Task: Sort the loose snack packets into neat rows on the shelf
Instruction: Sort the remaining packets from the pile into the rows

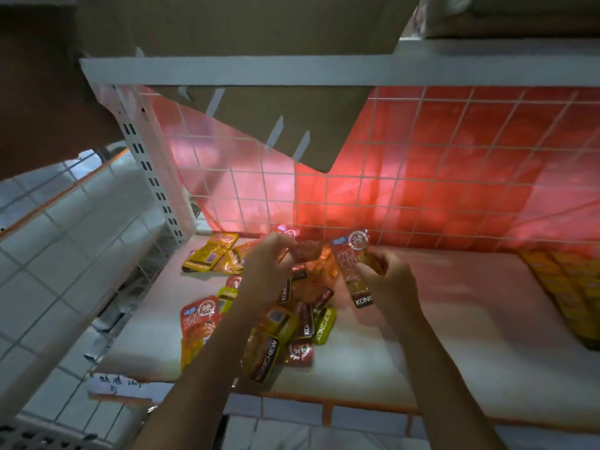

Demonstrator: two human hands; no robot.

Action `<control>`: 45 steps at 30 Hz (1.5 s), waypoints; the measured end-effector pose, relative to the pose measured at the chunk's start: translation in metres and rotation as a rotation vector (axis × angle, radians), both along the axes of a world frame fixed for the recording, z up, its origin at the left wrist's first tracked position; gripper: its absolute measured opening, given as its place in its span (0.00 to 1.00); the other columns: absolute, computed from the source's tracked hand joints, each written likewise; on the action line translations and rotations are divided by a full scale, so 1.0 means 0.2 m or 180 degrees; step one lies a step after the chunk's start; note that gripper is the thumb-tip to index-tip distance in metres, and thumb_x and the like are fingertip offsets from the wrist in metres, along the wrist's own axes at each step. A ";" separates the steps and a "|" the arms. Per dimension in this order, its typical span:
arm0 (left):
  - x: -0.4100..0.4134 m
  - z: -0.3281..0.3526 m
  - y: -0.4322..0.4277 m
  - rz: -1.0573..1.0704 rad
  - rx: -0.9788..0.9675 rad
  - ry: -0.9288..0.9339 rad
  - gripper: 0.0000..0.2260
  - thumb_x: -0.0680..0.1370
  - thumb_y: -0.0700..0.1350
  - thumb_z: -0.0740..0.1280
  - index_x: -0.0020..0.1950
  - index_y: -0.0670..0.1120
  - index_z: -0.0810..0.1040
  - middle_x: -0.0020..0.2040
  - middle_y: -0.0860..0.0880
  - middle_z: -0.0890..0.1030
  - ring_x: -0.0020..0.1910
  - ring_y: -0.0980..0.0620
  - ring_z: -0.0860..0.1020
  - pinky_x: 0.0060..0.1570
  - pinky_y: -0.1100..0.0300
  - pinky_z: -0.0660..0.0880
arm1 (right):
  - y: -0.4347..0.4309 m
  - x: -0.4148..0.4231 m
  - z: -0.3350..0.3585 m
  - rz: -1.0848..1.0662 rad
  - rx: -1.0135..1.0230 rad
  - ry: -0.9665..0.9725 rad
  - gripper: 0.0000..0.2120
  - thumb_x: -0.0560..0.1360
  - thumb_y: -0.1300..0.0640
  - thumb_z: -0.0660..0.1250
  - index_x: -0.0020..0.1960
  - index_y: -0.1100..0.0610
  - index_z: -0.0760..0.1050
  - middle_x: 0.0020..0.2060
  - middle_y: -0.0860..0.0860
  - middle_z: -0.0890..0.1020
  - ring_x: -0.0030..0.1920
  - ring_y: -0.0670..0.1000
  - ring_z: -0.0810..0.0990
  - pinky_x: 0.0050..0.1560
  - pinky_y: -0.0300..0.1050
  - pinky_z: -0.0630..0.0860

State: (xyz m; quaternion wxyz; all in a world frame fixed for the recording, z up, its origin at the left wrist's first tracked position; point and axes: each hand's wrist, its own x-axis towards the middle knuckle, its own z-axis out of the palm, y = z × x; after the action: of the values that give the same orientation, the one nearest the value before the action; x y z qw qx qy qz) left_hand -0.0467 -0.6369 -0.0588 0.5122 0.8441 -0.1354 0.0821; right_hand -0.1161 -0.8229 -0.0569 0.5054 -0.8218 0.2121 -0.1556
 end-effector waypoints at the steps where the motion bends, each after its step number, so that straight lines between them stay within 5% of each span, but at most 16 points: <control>1: -0.02 0.01 -0.04 -0.0190 -0.0287 0.0091 0.02 0.70 0.44 0.68 0.39 0.49 0.75 0.38 0.47 0.81 0.39 0.50 0.79 0.44 0.51 0.76 | -0.03 -0.02 -0.01 -0.0057 0.0166 -0.0044 0.13 0.69 0.53 0.71 0.52 0.55 0.79 0.41 0.49 0.82 0.43 0.52 0.81 0.42 0.43 0.75; 3: -0.05 0.01 -0.13 -0.0428 -0.0859 0.0296 0.08 0.70 0.49 0.66 0.41 0.45 0.74 0.36 0.42 0.79 0.37 0.50 0.77 0.42 0.42 0.77 | -0.08 -0.08 0.00 -0.0165 0.0397 -0.0140 0.18 0.62 0.46 0.68 0.49 0.54 0.79 0.42 0.50 0.84 0.45 0.54 0.82 0.48 0.52 0.79; 6: -0.15 0.04 -0.31 -0.0568 -0.1258 0.0625 0.06 0.73 0.46 0.66 0.41 0.46 0.72 0.30 0.54 0.76 0.31 0.55 0.74 0.37 0.47 0.77 | -0.21 -0.19 0.00 -0.0183 0.0423 -0.0160 0.22 0.60 0.42 0.65 0.48 0.54 0.79 0.41 0.50 0.84 0.44 0.53 0.83 0.48 0.54 0.79; 9: -0.27 0.08 -0.53 -0.0696 -0.1524 0.1137 0.06 0.80 0.37 0.62 0.44 0.45 0.69 0.30 0.51 0.73 0.30 0.55 0.72 0.30 0.60 0.76 | -0.37 -0.33 0.00 -0.0249 0.0487 -0.0288 0.07 0.70 0.54 0.69 0.46 0.56 0.78 0.37 0.49 0.81 0.37 0.47 0.79 0.39 0.42 0.75; 12: -0.39 0.10 -0.77 -0.0924 -0.1639 0.1555 0.05 0.80 0.38 0.62 0.45 0.45 0.71 0.33 0.47 0.73 0.31 0.53 0.71 0.29 0.62 0.74 | -0.57 -0.48 -0.02 -0.0422 0.0489 -0.0365 0.04 0.74 0.56 0.69 0.47 0.55 0.79 0.39 0.48 0.81 0.40 0.49 0.77 0.43 0.47 0.72; 16: -0.62 0.10 -1.12 -0.1344 -0.1616 0.1782 0.08 0.76 0.34 0.67 0.51 0.45 0.75 0.37 0.47 0.79 0.31 0.54 0.77 0.32 0.61 0.76 | -0.89 -0.75 -0.03 -0.0678 0.0372 -0.0438 0.14 0.75 0.46 0.67 0.54 0.54 0.80 0.45 0.49 0.83 0.46 0.50 0.80 0.48 0.49 0.74; 20: -0.90 0.09 -1.50 -0.1527 -0.1484 0.1927 0.18 0.72 0.29 0.69 0.56 0.48 0.73 0.50 0.41 0.79 0.44 0.46 0.78 0.33 0.61 0.79 | -1.24 -1.07 -0.01 -0.0907 0.0499 -0.0484 0.07 0.76 0.54 0.67 0.40 0.54 0.76 0.31 0.47 0.75 0.35 0.48 0.72 0.36 0.45 0.66; 26: -1.25 0.10 -2.05 -0.1712 -0.1379 0.1784 0.17 0.71 0.27 0.68 0.51 0.47 0.79 0.40 0.51 0.84 0.38 0.53 0.81 0.35 0.59 0.78 | -1.71 -1.48 0.01 -0.0993 0.0544 -0.0591 0.14 0.78 0.53 0.65 0.35 0.56 0.71 0.27 0.48 0.68 0.29 0.47 0.64 0.32 0.42 0.62; 29: -1.38 0.10 -2.29 -0.1645 -0.1216 0.1812 0.17 0.70 0.30 0.71 0.56 0.44 0.77 0.45 0.42 0.82 0.39 0.48 0.79 0.33 0.60 0.76 | -1.93 -1.63 0.00 -0.1232 0.0506 -0.0628 0.13 0.76 0.53 0.65 0.36 0.58 0.72 0.29 0.52 0.70 0.32 0.50 0.67 0.36 0.47 0.64; 34: -1.51 0.12 -2.68 -0.1534 -0.1143 0.1669 0.13 0.71 0.32 0.71 0.47 0.50 0.76 0.40 0.48 0.82 0.37 0.51 0.79 0.38 0.57 0.78 | -2.24 -1.78 -0.03 -0.1433 0.0555 -0.0632 0.17 0.71 0.45 0.64 0.46 0.59 0.74 0.42 0.65 0.78 0.46 0.69 0.78 0.48 0.69 0.76; 37: -1.50 0.12 -2.92 -0.1600 -0.1101 0.1683 0.13 0.73 0.34 0.71 0.45 0.52 0.75 0.40 0.49 0.81 0.38 0.51 0.80 0.43 0.54 0.79 | -2.45 -1.82 -0.04 -0.1634 0.0475 -0.0583 0.11 0.73 0.49 0.65 0.44 0.58 0.77 0.39 0.61 0.81 0.44 0.66 0.80 0.46 0.65 0.78; 40: -1.44 0.11 -3.18 -0.1686 -0.0949 0.1733 0.16 0.71 0.34 0.72 0.55 0.46 0.76 0.47 0.45 0.82 0.45 0.46 0.81 0.48 0.49 0.80 | -2.68 -1.82 -0.01 -0.1755 0.0326 -0.0521 0.04 0.74 0.56 0.67 0.40 0.53 0.76 0.36 0.55 0.81 0.41 0.61 0.81 0.43 0.56 0.78; 45: -1.34 0.07 -3.63 -0.1676 -0.0935 0.1869 0.23 0.70 0.33 0.73 0.60 0.47 0.70 0.50 0.46 0.79 0.44 0.50 0.79 0.49 0.49 0.80 | -3.06 -1.80 0.04 -0.1764 0.0288 -0.0386 0.06 0.73 0.62 0.68 0.43 0.52 0.77 0.37 0.52 0.82 0.40 0.57 0.82 0.41 0.53 0.79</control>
State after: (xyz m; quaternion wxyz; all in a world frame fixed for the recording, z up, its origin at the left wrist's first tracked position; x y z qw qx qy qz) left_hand -0.3150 -1.3619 -0.0439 0.6475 0.6862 -0.1816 -0.2772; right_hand -0.4761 -1.4357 -0.0496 0.4916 -0.6983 0.4047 -0.3270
